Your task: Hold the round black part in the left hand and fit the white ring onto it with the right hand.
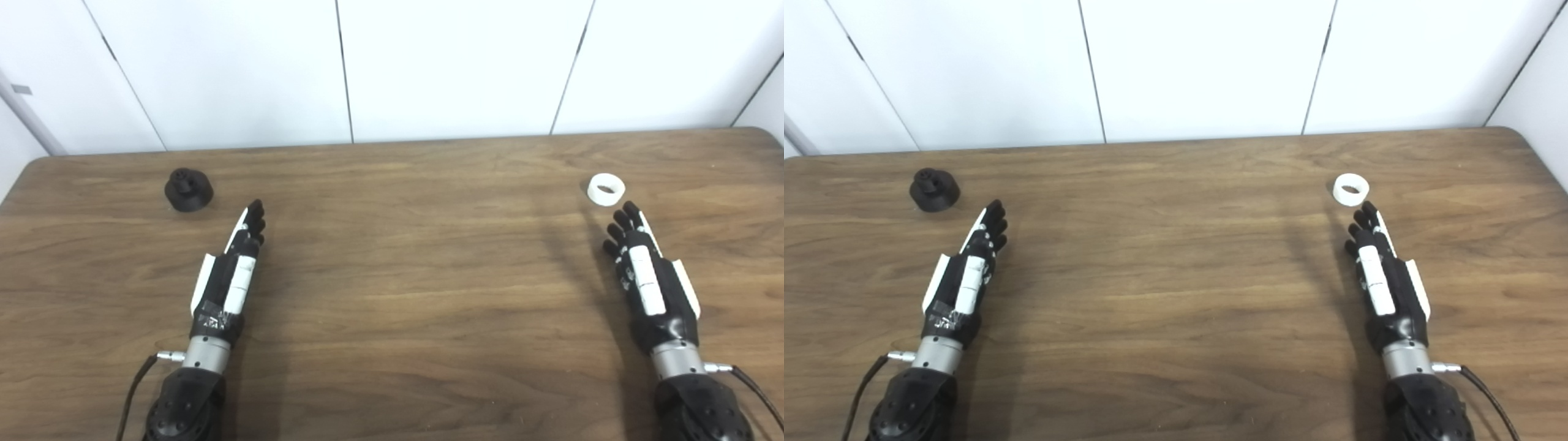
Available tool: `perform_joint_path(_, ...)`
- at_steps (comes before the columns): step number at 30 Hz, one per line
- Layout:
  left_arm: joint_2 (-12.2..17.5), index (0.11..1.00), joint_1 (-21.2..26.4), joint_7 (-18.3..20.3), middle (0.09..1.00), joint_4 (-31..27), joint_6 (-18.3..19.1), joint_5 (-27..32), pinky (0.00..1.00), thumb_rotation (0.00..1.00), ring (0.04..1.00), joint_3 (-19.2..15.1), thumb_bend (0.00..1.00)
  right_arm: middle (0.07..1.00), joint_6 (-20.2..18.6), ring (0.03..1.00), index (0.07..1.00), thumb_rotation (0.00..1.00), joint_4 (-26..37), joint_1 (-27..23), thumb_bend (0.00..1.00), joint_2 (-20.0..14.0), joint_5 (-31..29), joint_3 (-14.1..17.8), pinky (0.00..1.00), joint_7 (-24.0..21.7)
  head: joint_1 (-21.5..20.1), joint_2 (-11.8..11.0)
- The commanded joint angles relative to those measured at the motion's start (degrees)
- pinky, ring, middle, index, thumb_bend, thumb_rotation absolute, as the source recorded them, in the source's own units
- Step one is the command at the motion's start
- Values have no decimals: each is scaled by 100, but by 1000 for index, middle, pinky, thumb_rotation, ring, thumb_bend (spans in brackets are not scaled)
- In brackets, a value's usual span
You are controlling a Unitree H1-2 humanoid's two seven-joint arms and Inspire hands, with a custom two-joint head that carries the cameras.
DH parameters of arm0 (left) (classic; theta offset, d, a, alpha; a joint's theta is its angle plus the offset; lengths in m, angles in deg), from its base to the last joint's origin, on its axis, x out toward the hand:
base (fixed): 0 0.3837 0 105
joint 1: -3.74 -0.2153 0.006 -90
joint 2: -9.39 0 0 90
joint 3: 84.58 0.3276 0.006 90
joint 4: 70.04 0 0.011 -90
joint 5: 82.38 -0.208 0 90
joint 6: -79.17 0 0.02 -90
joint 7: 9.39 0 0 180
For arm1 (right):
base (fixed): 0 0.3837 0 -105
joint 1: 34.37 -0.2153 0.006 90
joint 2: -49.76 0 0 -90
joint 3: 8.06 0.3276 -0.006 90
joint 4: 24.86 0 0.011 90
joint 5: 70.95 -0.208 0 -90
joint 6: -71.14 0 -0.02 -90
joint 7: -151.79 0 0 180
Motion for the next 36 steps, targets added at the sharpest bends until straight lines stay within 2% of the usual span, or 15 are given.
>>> perform_joint_path(1,24,1000,37,-29,1000,168,-247,32,994,929,1000,-15,735,978,248,961,982,860,89,-101,434,-45,15,14,971,-2,8,2)
perform_joint_path(8,29,1000,48,-22,1000,176,-265,29,993,931,1000,-11,730,970,289,960,978,843,70,-99,426,-27,19,22,953,21,-1,25)
perform_joint_path(22,40,1000,63,-21,1000,216,-271,18,995,930,1000,-13,748,969,318,954,971,826,16,-109,477,-9,-31,21,954,6,13,-10)
perform_joint_path(24,76,1000,69,-33,1000,235,-345,-67,990,930,1000,0,745,970,299,955,972,830,26,-108,478,-10,6,8,956,20,22,-17)
perform_joint_path(26,124,1000,69,-184,1000,228,-485,-409,959,928,998,20,734,966,271,951,970,839,58,-98,480,-7,48,-2,951,42,22,-17)
perform_joint_path(28,174,992,66,-430,987,189,-616,-902,893,861,968,26,729,968,293,954,973,837,46,-98,466,-5,43,-7,949,36,104,-66)
perform_joint_path(30,184,975,72,-670,969,138,-670,-1270,867,805,942,-6,711,969,283,955,975,835,39,-104,462,7,8,2,946,37,148,-95)
perform_joint_path(32,178,932,97,-899,928,103,-734,-1525,869,609,906,-63,762,968,269,958,975,822,28,-114,443,18,-34,17,947,38,187,-118)
perform_joint_path(36,340,895,249,-1428,890,263,-1205,-2123,825,417,869,-164,756,975,298,972,981,817,10,-113,427,-3,-54,1,961,2,173,-157)
